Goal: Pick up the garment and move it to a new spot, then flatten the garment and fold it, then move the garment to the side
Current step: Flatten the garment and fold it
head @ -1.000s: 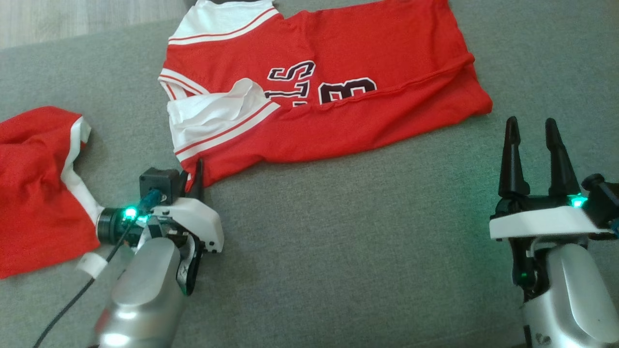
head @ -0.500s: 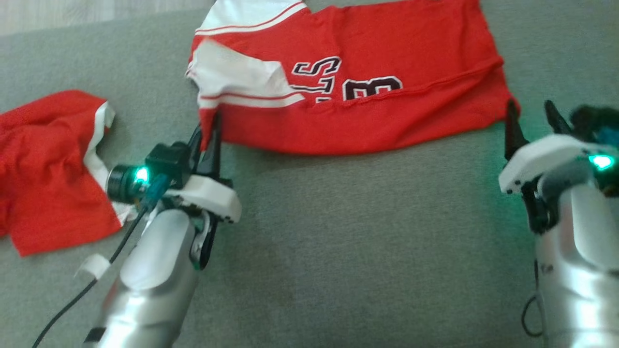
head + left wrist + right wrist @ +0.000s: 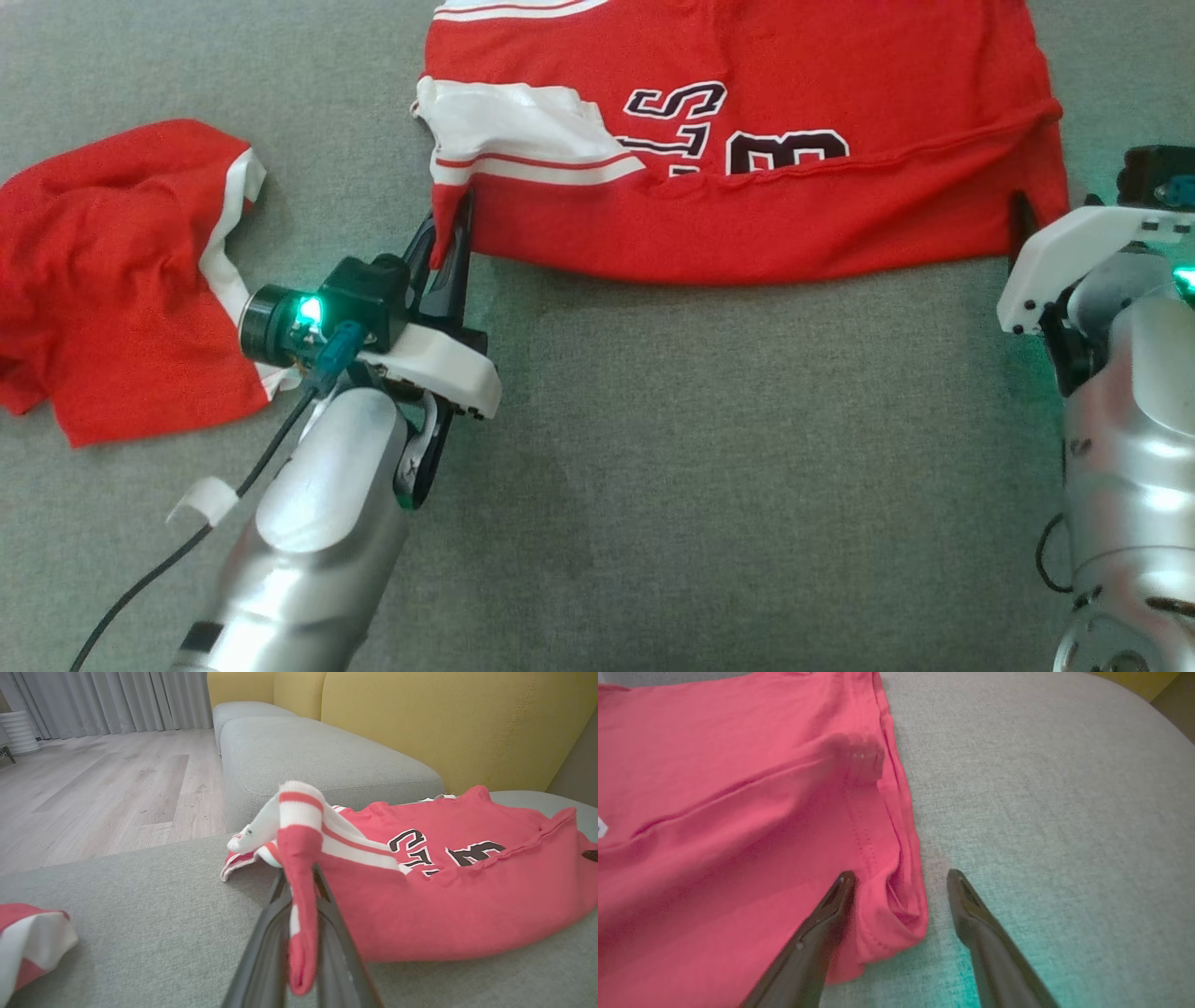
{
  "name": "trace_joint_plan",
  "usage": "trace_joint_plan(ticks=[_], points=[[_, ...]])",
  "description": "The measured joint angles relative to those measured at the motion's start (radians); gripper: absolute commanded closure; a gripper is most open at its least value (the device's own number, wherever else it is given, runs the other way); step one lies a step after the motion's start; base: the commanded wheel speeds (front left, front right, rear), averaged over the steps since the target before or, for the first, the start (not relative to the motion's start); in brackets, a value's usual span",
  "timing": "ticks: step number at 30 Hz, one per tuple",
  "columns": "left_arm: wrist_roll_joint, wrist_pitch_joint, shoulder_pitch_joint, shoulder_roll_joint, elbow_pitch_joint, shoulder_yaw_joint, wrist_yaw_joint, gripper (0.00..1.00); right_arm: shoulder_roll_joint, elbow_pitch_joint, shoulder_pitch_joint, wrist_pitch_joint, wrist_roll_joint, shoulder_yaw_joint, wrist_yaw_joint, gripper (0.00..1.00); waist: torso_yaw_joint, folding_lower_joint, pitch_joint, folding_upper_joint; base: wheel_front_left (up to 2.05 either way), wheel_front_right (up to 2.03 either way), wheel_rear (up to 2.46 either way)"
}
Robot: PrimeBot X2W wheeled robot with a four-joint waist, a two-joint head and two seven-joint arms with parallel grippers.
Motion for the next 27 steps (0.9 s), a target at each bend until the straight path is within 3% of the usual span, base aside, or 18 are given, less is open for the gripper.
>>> trace_joint_plan(ticks=[1,2,3,13,21,27], points=[[0.000,0.000,0.000,0.000,-0.002,-0.002,0.000,1.00,0.000,0.007,-0.006,0.000,-0.005,-0.007,0.000,0.00,0.001,0.0000,0.002,0.0000,0.00,0.00,0.00],[0.000,0.000,0.000,0.001,-0.003,-0.002,0.000,1.00,0.000,0.015,-0.013,-0.002,-0.010,-0.010,0.000,0.64,0.001,0.0000,0.003,0.0000,0.00,0.00,0.00],[0.000,0.001,0.000,0.001,-0.004,-0.003,0.000,1.00,-0.001,0.022,-0.018,-0.008,-0.019,-0.009,0.000,1.00,0.000,0.0000,0.003,0.0000,0.00,0.00,0.00],[0.000,0.046,0.023,0.037,0.031,-0.022,0.002,1.00,-0.037,0.108,-0.020,-0.076,-0.046,0.014,0.000,1.00,-0.020,0.0001,-0.050,0.0000,0.00,0.00,0.00],[-0.032,0.156,0.169,0.074,0.048,-0.057,-0.038,1.00,-0.096,0.143,0.082,-0.077,0.071,0.136,0.000,1.00,-0.035,-0.0002,-0.179,0.0000,0.00,0.00,0.00],[-0.048,0.263,0.260,0.115,-0.051,-0.076,-0.044,1.00,-0.105,0.065,0.191,-0.035,0.180,0.198,0.000,1.00,-0.038,-0.0003,-0.255,0.0000,0.00,0.00,0.00]])
